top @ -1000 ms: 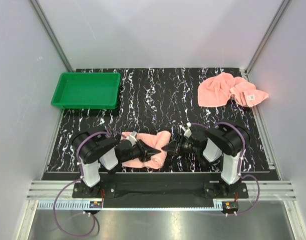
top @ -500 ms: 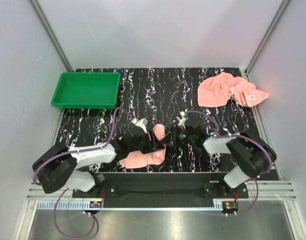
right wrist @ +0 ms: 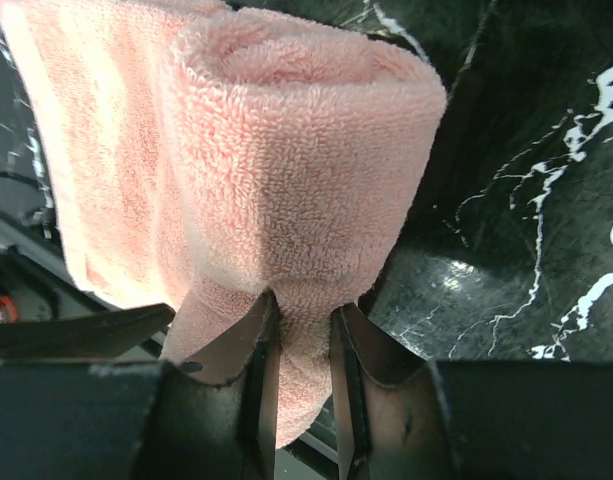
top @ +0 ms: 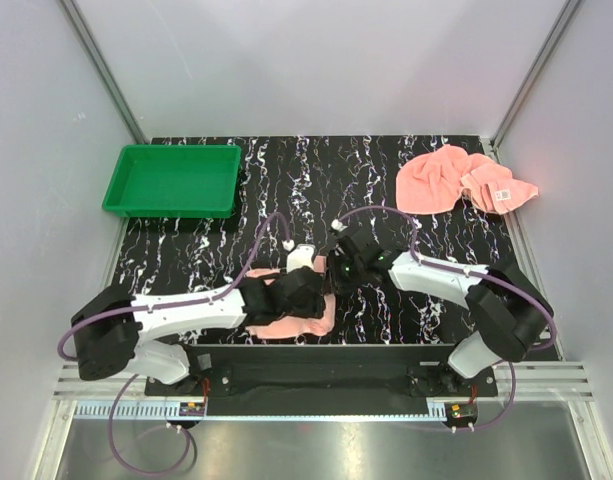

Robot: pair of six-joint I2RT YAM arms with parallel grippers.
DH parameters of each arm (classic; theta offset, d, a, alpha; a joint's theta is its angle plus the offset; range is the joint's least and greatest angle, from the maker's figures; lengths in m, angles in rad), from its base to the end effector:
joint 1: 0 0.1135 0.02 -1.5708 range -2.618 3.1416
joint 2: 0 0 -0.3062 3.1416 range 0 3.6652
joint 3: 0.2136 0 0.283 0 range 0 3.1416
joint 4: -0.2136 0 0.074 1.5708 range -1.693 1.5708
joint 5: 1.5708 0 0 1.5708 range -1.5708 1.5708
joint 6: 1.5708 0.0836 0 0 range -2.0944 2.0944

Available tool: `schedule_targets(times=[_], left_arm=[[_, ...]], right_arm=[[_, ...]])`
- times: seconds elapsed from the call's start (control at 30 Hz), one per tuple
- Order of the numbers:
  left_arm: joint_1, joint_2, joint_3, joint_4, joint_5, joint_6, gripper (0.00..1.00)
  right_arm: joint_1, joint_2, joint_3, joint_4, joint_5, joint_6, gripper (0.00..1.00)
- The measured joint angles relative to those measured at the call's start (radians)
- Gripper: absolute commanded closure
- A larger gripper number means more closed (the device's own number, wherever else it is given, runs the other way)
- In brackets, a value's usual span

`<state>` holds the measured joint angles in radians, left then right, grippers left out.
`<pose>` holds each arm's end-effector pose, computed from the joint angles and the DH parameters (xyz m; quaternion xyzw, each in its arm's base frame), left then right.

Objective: Roll the towels
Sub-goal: Roll the towel

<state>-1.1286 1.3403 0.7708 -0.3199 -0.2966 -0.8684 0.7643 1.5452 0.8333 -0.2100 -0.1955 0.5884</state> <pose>0.1557 -0.2718 0.1934 0.0720 0.9307 -0.2024 0.2960 0.2450 0.2574 0.1600 -0.1138 0.9369 0.2707 0.1895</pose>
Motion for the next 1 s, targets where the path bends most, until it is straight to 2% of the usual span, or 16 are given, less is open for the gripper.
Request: schedule_targets(times=[0.03, 0.17, 0.3, 0.43, 0.57, 0.7, 0.83, 0.93, 1.0], left_arm=[[-0.012, 0.012, 0.012, -0.013, -0.018, 0.0, 0.42], [-0.085, 0.062, 0.074, -0.103, -0.115, -0.019, 0.58], [-0.145, 0.099, 0.133, -0.198, -0.204, -0.051, 0.58], [-0.202, 0.167, 0.211, -0.341, -0.317, -0.118, 0.5], [-0.271, 0.289, 0.349, -0.54, -0.464, -0.206, 0.33], [-0.333, 0.395, 0.477, -0.696, -0.557, -0.257, 0.29], [-0.378, 0.439, 0.504, -0.656, -0.561, -0.259, 0.24], [-0.384, 0.412, 0.463, -0.58, -0.559, -0.23, 0.16], [-0.39, 0.385, 0.418, -0.527, -0.557, -0.206, 0.14]], right_arm=[[0.017, 0.006, 0.019, -0.025, 0.019, -0.009, 0.89], [0.076, 0.027, 0.082, -0.109, 0.074, -0.044, 0.89], [0.108, 0.053, 0.135, -0.167, 0.093, -0.091, 0.88], [0.112, 0.087, 0.187, -0.221, 0.098, -0.132, 0.88], [0.109, 0.118, 0.218, -0.27, 0.096, -0.153, 0.88], [0.094, 0.141, 0.244, -0.296, 0.075, -0.164, 0.88], [0.104, 0.151, 0.26, -0.303, 0.08, -0.174, 0.88], [0.108, 0.155, 0.266, -0.304, 0.079, -0.176, 0.88], [0.114, 0.16, 0.272, -0.304, 0.078, -0.177, 0.88]])
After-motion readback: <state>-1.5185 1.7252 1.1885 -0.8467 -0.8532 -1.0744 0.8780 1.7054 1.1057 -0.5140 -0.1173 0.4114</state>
